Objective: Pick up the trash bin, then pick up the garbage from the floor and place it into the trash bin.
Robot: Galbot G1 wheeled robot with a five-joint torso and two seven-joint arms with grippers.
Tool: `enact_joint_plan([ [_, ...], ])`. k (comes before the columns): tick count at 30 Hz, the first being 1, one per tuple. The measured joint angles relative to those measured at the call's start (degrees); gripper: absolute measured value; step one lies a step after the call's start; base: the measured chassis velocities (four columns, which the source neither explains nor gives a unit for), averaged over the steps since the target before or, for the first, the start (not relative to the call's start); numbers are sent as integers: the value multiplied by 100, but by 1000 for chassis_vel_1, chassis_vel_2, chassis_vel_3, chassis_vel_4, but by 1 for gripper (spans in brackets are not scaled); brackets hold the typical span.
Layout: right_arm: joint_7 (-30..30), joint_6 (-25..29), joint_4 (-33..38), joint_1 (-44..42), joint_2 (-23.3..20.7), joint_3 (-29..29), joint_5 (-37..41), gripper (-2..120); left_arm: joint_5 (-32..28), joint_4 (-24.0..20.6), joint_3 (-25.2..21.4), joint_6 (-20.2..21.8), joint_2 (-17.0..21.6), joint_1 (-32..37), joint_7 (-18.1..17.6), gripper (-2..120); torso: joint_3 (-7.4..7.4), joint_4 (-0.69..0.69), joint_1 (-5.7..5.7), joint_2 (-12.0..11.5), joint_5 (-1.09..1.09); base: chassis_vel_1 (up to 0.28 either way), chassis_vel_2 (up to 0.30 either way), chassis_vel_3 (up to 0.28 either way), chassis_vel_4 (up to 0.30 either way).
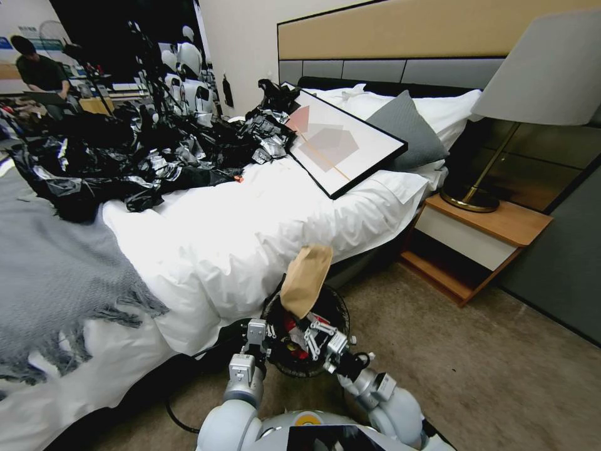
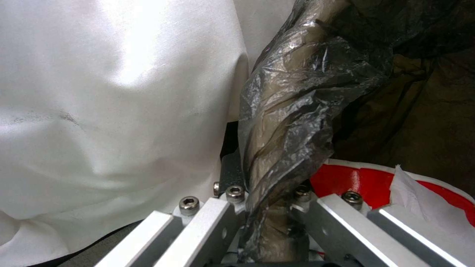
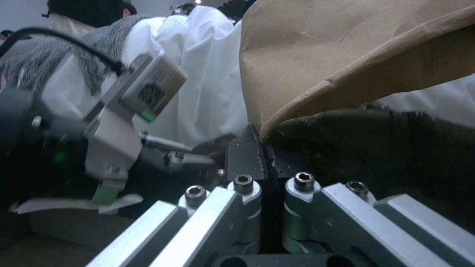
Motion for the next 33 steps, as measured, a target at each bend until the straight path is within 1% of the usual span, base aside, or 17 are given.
enact_joint_plan([
  [9, -14, 245, -321, -196, 20, 86, -64, 0, -11, -23, -3, 0, 9, -8, 5, 0, 0, 0, 0, 0, 0, 0, 0, 0, 0],
  [23, -119, 361, -488, -289, 41, 220, -68, 0, -32, -36, -24, 1, 3, -26, 5, 0, 0, 1, 0, 0, 0, 0, 0, 0, 0],
  [25, -122, 361, -490, -286, 47, 220, -74, 9, -34, -36, -25, 0, -2, -27, 5, 0, 0, 1, 0, 0, 0, 0, 0, 0, 0],
  [26, -122, 361, -490, -286, 47, 220, -74, 9, -34, -36, -25, 0, -2, -27, 5, 0, 0, 1, 0, 0, 0, 0, 0, 0, 0],
  [27, -122, 361, -490, -282, 48, 219, -75, 13, -34, -36, -26, 0, -3, -27, 5, 0, 0, 0, 0, 0, 0, 0, 0, 0, 0],
  [29, -121, 357, -483, -271, 48, 219, -76, 24, -35, -45, -27, 1, -8, -27, 5, 0, 0, 1, 0, 0, 0, 0, 0, 0, 0],
  [31, -122, 356, -479, -271, 48, 218, -77, 25, -35, -47, -27, 1, -9, -27, 5, 0, 0, 1, 0, 0, 0, 0, 0, 0, 0],
  [32, -122, 353, -469, -273, 44, 219, -78, 32, -36, -48, -27, 1, -11, -25, 4, 0, 0, 1, 0, 0, 0, 0, 0, 0, 0],
  [33, -122, 353, -468, -274, 43, 220, -77, 34, -36, -48, -27, 1, -12, -25, 4, 0, 0, 1, 0, 0, 0, 0, 0, 0, 0],
])
